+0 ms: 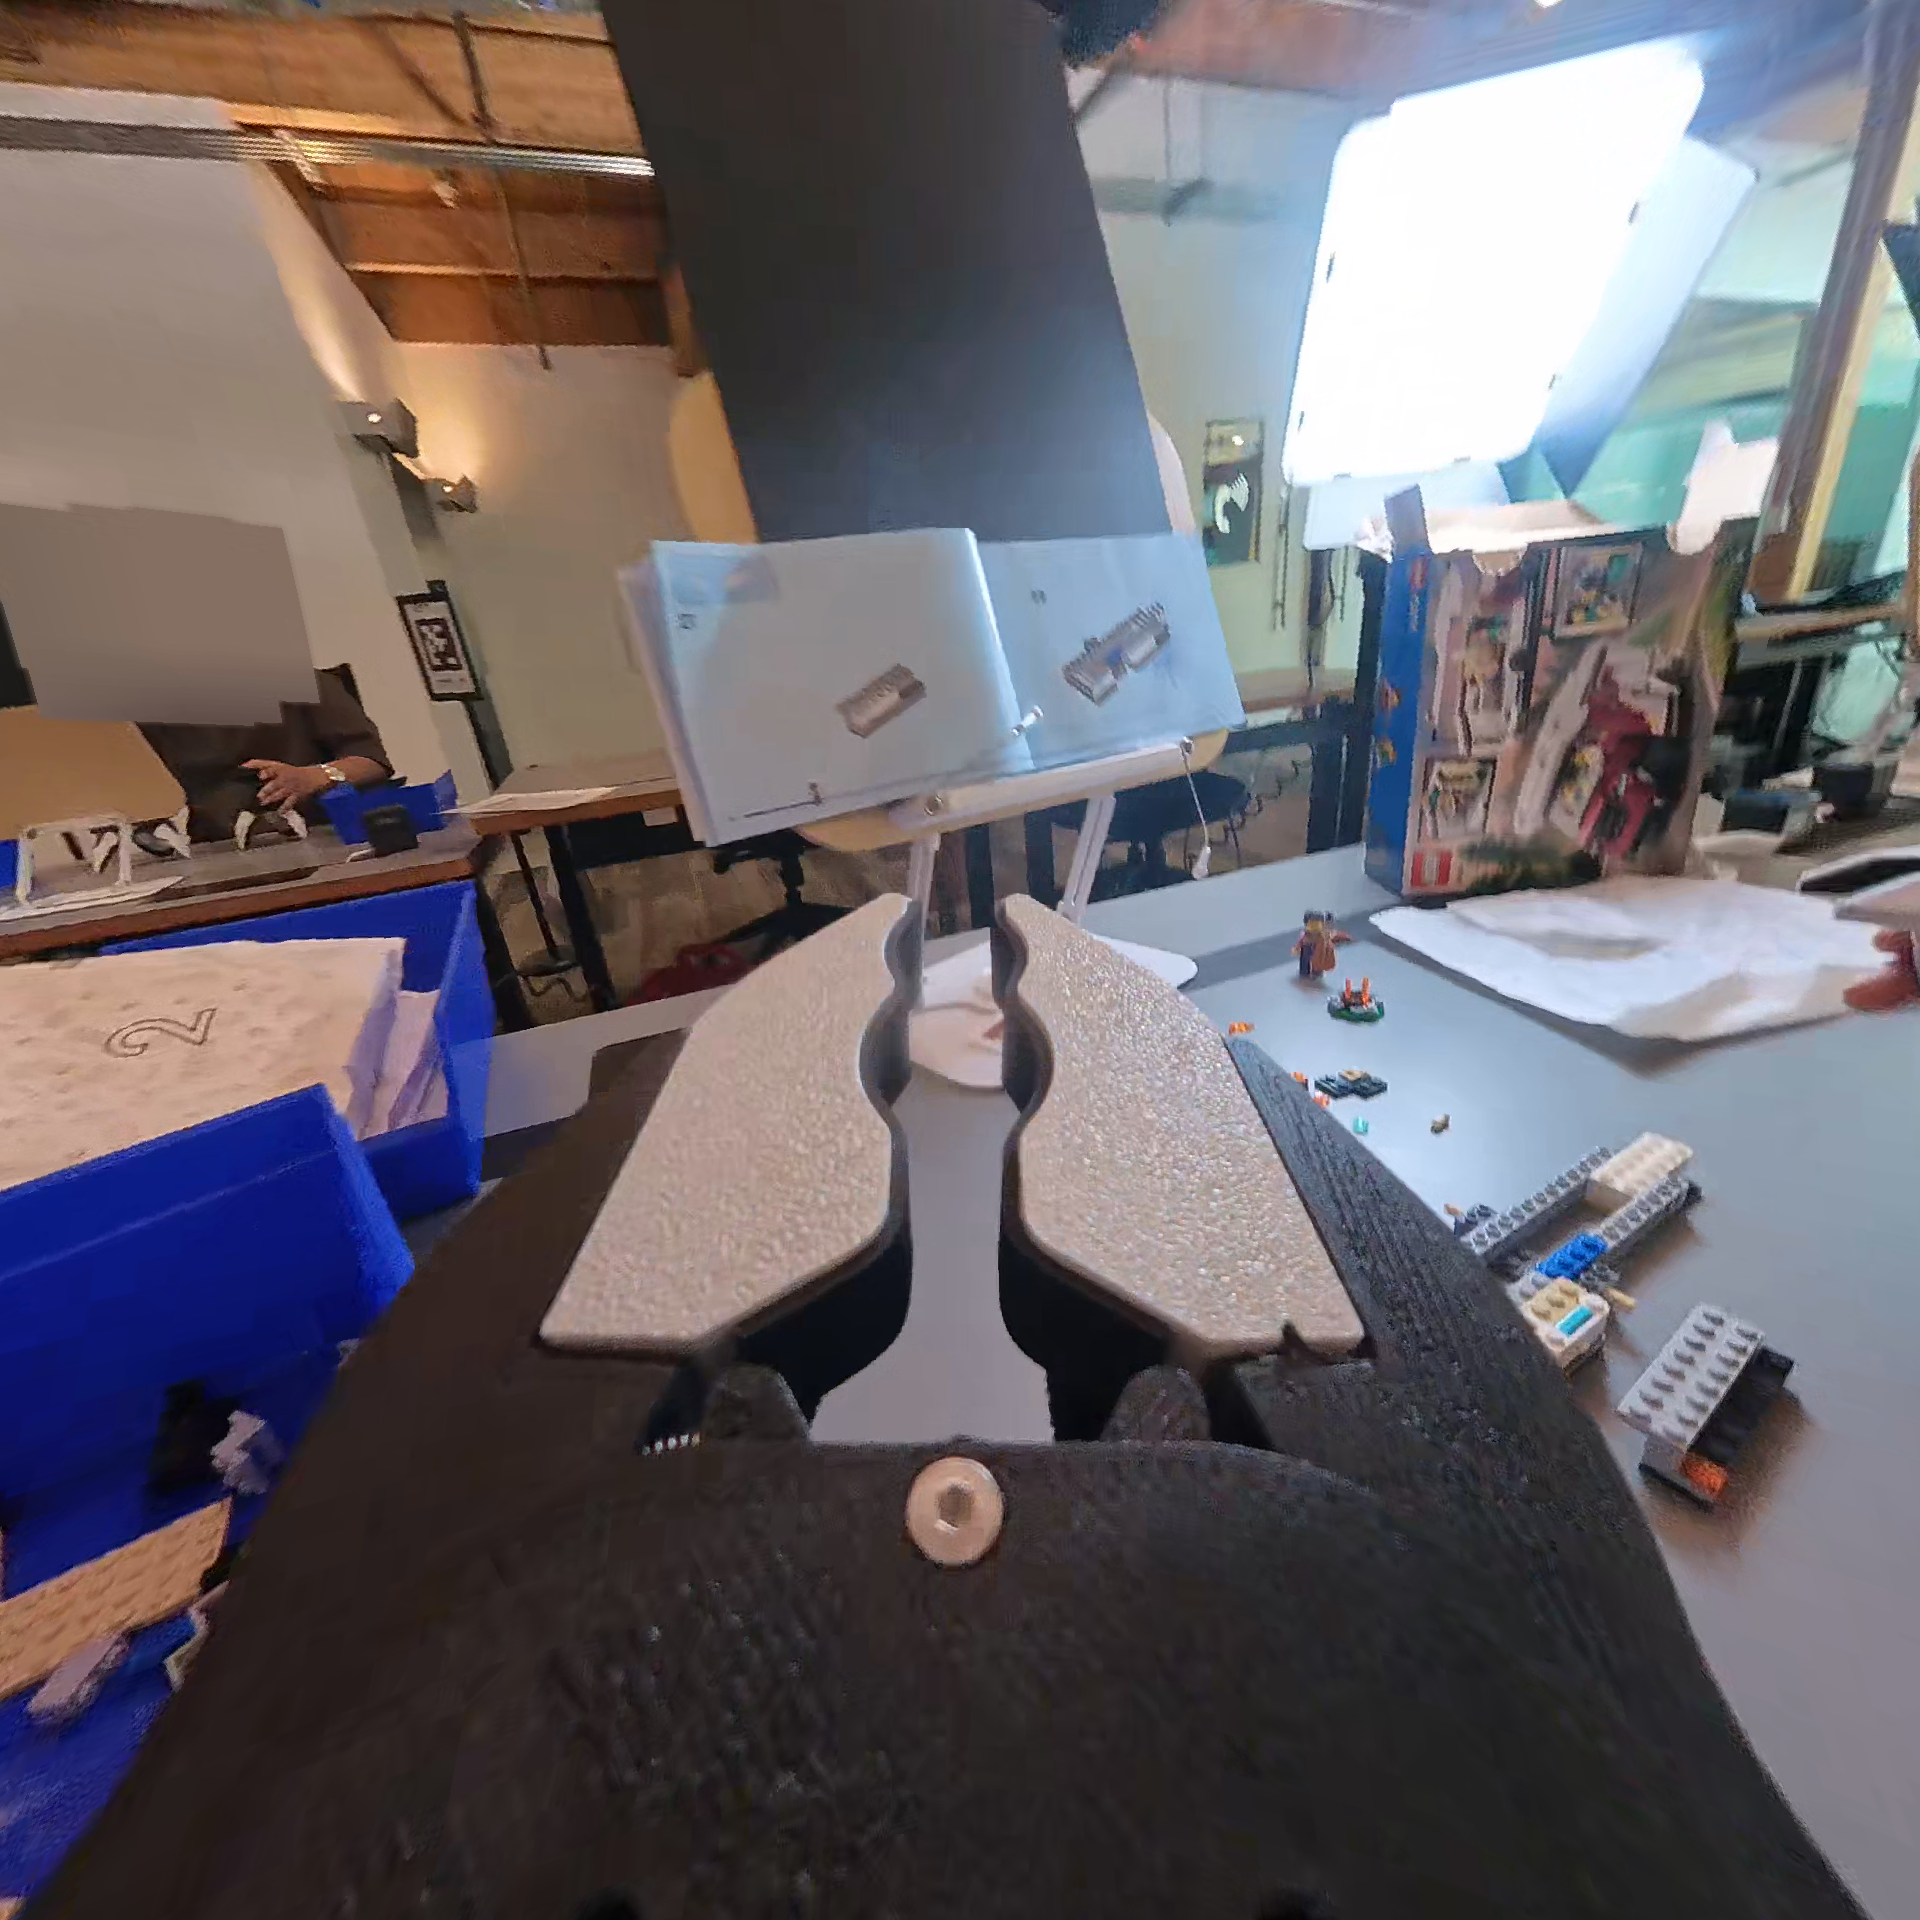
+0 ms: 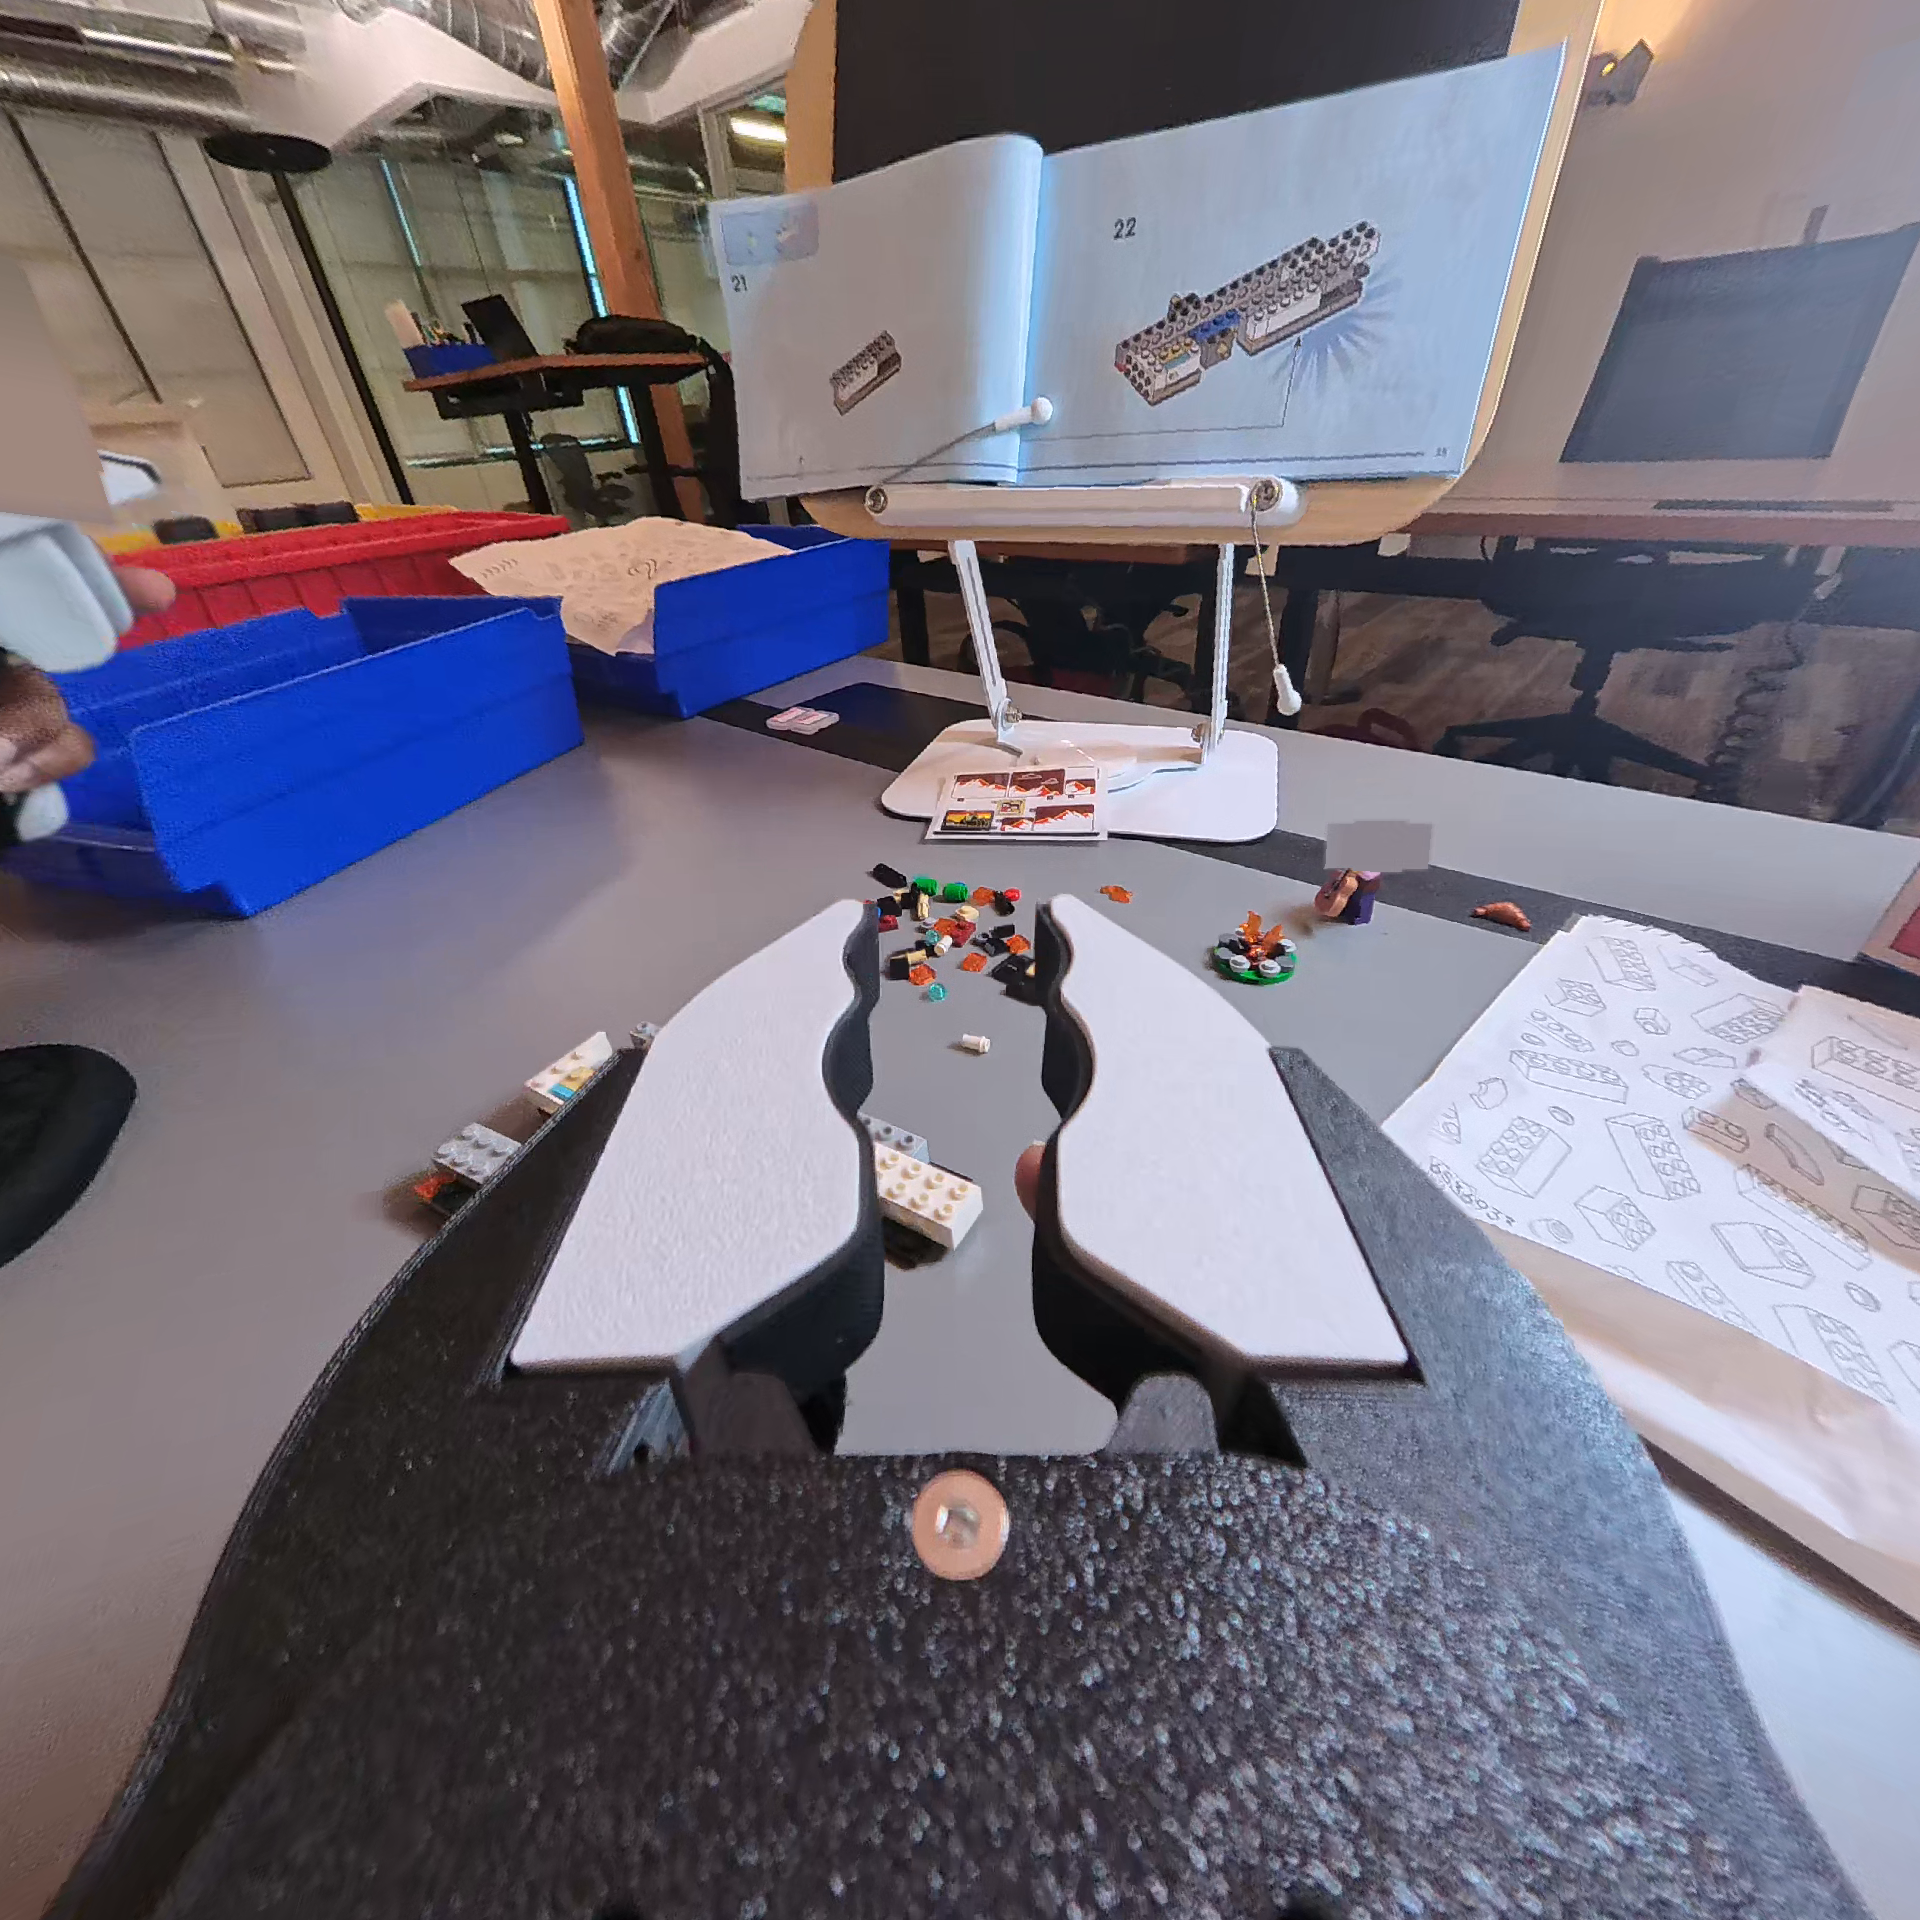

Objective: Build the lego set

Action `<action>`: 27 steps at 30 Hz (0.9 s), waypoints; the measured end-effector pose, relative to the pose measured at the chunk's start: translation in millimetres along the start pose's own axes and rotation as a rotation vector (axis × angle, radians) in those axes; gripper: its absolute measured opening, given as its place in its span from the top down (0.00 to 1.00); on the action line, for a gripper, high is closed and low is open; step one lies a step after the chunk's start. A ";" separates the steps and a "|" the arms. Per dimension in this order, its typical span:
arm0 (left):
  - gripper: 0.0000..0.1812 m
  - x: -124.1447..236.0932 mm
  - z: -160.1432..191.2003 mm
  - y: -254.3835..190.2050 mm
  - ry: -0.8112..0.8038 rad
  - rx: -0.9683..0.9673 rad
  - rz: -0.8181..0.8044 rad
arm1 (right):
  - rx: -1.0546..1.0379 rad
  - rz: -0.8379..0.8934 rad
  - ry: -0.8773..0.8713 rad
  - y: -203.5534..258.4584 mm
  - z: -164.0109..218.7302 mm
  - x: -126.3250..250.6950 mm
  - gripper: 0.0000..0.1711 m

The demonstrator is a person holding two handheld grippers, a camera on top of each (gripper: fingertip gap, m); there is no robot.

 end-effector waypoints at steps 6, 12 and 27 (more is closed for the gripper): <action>0.91 5.9 -19.2 19.7 -0.035 0.019 -0.128 | 0.010 0.011 -0.013 9.3 -0.6 -0.9 0.83; 0.84 -60.5 -55.7 17.7 -0.015 -0.013 -0.125 | 0.070 0.011 0.025 13.4 6.3 -5.3 0.84; 1.00 -270.9 -24.6 24.4 0.211 -0.014 -0.269 | 0.199 -0.085 0.076 27.0 4.6 -12.7 0.87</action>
Point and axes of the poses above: each gripper's, where its closed fingertips meet, x back along the fingers, z out of its underside, y = z × x across the jaws, the point moved 10 cm from there along x, back along the fingers, and after that the axes turned 10 degrees about -z, right-handed, at the moved point
